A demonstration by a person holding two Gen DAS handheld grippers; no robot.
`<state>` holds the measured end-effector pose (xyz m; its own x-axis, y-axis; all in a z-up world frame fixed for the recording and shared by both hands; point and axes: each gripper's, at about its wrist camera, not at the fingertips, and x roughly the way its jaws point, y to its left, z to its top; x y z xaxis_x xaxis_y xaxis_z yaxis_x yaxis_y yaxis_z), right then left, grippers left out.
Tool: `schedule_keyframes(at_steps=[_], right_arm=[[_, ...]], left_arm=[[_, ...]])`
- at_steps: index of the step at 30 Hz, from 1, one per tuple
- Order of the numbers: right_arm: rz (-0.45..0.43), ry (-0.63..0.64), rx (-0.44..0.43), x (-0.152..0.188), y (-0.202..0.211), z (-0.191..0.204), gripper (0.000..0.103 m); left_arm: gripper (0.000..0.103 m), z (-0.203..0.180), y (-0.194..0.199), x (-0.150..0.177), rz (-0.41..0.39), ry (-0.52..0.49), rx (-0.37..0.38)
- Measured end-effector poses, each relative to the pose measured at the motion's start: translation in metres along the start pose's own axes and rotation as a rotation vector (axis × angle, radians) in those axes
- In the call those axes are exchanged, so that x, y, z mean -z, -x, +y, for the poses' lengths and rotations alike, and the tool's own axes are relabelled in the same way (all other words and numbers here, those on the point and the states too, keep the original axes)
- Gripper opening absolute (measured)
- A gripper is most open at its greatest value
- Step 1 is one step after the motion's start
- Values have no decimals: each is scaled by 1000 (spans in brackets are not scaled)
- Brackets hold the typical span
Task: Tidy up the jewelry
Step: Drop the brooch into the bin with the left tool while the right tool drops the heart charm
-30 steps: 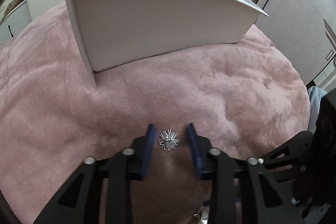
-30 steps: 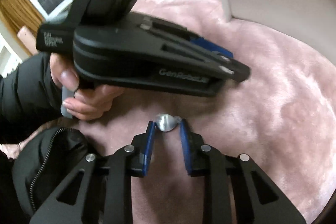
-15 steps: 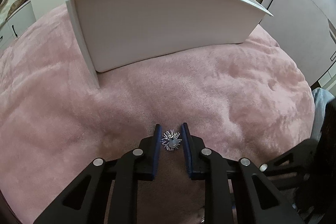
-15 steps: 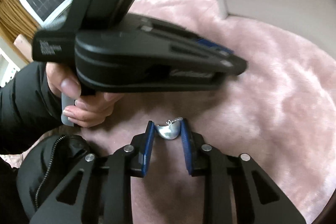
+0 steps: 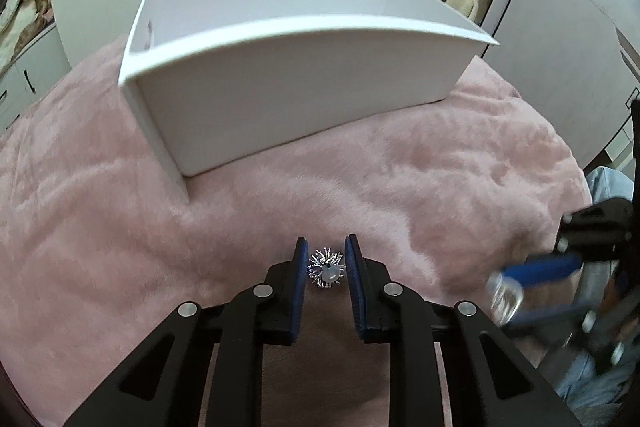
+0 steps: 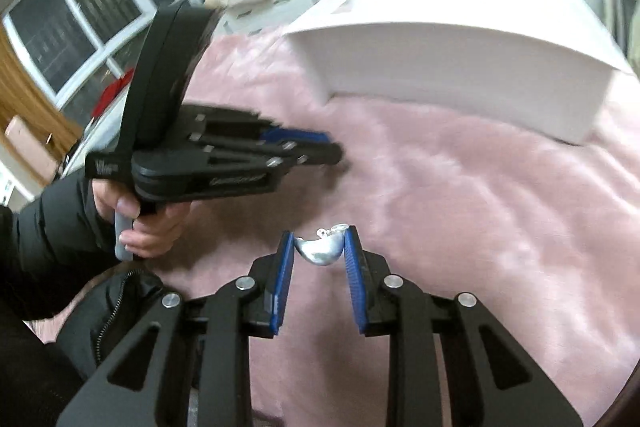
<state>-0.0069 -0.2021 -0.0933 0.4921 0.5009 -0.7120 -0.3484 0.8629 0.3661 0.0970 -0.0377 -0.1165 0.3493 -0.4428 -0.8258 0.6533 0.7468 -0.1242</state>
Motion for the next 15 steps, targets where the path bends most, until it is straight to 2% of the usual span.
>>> schedule_keyframes(at_steps=[8, 15], right_arm=[[-89, -44, 118, 3, 23, -15, 26], [-111, -43, 186, -2, 35, -15, 26]], left_arm=[[24, -32, 18, -20, -57, -66, 22], [24, -50, 37, -39, -110, -80, -6]])
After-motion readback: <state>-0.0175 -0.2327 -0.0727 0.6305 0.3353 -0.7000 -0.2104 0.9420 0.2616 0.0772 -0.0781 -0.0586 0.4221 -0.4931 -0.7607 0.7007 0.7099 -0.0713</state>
